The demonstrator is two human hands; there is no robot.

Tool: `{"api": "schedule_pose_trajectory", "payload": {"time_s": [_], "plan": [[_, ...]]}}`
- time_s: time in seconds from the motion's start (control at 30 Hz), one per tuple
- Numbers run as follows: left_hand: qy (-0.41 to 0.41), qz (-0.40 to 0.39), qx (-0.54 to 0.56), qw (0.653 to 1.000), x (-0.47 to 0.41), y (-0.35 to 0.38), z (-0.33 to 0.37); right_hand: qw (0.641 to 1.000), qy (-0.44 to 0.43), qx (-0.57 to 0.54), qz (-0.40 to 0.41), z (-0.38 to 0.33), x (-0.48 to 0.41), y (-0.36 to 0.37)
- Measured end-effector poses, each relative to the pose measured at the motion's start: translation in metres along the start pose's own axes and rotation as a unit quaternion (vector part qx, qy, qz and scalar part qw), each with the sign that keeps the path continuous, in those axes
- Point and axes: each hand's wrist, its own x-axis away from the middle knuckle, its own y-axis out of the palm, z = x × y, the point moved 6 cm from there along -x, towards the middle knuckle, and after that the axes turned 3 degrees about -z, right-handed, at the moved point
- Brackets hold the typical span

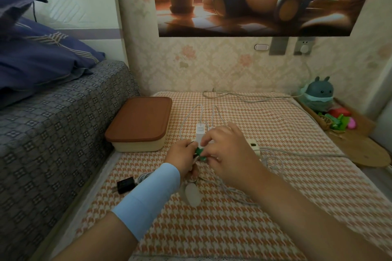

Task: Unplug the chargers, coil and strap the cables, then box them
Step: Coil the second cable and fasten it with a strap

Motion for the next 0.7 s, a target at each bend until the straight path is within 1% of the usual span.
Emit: {"api": "schedule_pose_trajectory", "payload": {"time_s": [0.07, 0.13, 0.2, 0.33, 0.43, 0.5, 0.6, 0.63, 0.7], "plan": [[0.0, 0.017, 0.016, 1.0, -0.001, -0.006, -0.001, 0.998, -0.057, 0.007, 0.028, -0.008, 0.0, 0.0], [-0.005, 0.029, 0.059, 0.998, -0.001, -0.013, 0.0, 0.994, -0.077, 0.033, 0.065, -0.011, -0.003, -0.006], [0.001, 0.048, 0.092, 0.995, 0.001, -0.02, 0.005, 0.99, -0.078, 0.075, 0.088, -0.016, -0.007, -0.012], [0.071, 0.127, 0.076, 0.986, 0.006, -0.037, 0.015, 0.983, -0.076, 0.147, 0.083, -0.03, -0.011, -0.001], [0.1, 0.155, 0.089, 0.979, 0.012, -0.042, 0.019, 0.977, -0.059, 0.179, 0.102, -0.036, -0.009, 0.003], [0.091, 0.145, 0.12, 0.978, 0.015, -0.042, 0.02, 0.971, -0.057, 0.194, 0.128, -0.037, -0.007, -0.001], [0.048, 0.084, 0.188, 0.977, 0.018, -0.038, 0.019, 0.966, -0.06, 0.212, 0.135, -0.035, -0.006, -0.008], [0.047, 0.07, 0.196, 0.977, 0.02, -0.037, 0.02, 0.966, -0.058, 0.214, 0.131, -0.034, -0.006, -0.01], [0.074, 0.074, 0.191, 0.976, 0.025, -0.039, 0.027, 0.973, -0.036, 0.203, 0.103, -0.032, -0.007, -0.012]]}}
